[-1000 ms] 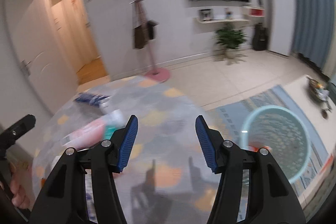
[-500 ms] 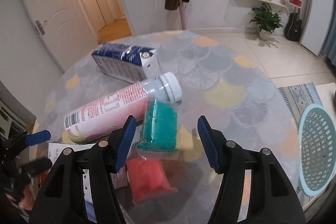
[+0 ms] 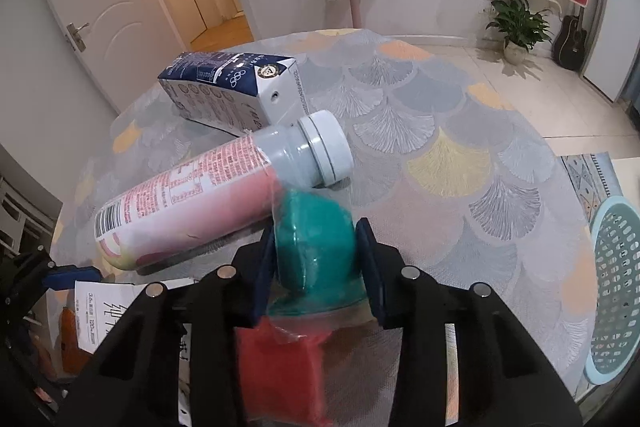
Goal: Collect trash
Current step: 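Grasp the white milk carton with the left tool while the right tool grasps the teal packet, then carry the carton and teal packet over the basket and open both tools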
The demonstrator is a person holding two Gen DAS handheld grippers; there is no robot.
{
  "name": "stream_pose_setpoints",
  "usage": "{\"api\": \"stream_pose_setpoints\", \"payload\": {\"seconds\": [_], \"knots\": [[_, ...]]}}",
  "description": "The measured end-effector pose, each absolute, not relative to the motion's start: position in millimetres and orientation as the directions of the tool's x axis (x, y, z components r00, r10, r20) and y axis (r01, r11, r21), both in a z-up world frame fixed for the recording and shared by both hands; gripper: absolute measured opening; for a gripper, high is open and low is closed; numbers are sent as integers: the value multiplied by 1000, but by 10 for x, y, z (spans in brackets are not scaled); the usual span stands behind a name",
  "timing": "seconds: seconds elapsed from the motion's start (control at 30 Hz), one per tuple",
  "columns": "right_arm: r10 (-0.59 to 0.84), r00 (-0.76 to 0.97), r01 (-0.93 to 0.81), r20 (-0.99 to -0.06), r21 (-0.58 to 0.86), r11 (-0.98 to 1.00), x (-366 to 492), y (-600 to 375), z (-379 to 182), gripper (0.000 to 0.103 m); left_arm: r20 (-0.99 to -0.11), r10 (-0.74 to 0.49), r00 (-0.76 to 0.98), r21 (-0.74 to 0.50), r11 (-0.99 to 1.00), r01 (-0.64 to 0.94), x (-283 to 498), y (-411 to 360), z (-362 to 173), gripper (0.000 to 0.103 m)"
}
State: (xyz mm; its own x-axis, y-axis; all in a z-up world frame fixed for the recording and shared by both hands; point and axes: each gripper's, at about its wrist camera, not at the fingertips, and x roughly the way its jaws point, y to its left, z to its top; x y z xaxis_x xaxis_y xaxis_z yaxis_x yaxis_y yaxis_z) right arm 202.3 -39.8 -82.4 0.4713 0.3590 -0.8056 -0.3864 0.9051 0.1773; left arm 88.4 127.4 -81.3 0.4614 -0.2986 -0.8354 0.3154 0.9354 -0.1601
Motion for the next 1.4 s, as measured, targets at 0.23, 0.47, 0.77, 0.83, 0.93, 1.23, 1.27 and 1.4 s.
{"api": "stream_pose_setpoints", "payload": {"seconds": [0.23, 0.47, 0.77, 0.83, 0.93, 1.23, 1.27, 1.4], "knots": [[330, 526, -373, -784, 136, 918, 1972, -455, -783, 34, -878, -227, 421, -77, 935, 345, 1043, 1061, -921, 77], [325, 603, -341, -728, 133, 931, 1851, -718, -554, 34, -833, -283, 475, -138, 939, 316, 948, 1099, -821, 60], [320, 654, -279, -685, 175, 944, 1727, -1076, -351, 33, -730, -371, 574, -248, 926, 284, 794, 1123, -558, 52], [308, 676, -267, -670, 167, 949, 1693, -1153, -277, 33, -711, -376, 594, -257, 925, 278, 773, 1115, -498, 52], [303, 699, -256, -648, 169, 952, 1645, -1256, -174, 33, -683, -388, 619, -273, 921, 277, 787, 1074, -410, 52], [211, 797, -176, -566, 116, 978, 1454, -1662, 141, 33, -576, -424, 698, -288, 905, 313, 949, 653, 60, 52], [194, 809, -162, -555, 106, 981, 1431, -1726, 175, 33, -571, -426, 702, -282, 905, 319, 988, 597, 104, 52], [142, 839, -104, -526, 101, 989, 1387, -2033, 262, 33, -545, -449, 708, -274, 894, 355, 1159, 215, 298, 52]]}}
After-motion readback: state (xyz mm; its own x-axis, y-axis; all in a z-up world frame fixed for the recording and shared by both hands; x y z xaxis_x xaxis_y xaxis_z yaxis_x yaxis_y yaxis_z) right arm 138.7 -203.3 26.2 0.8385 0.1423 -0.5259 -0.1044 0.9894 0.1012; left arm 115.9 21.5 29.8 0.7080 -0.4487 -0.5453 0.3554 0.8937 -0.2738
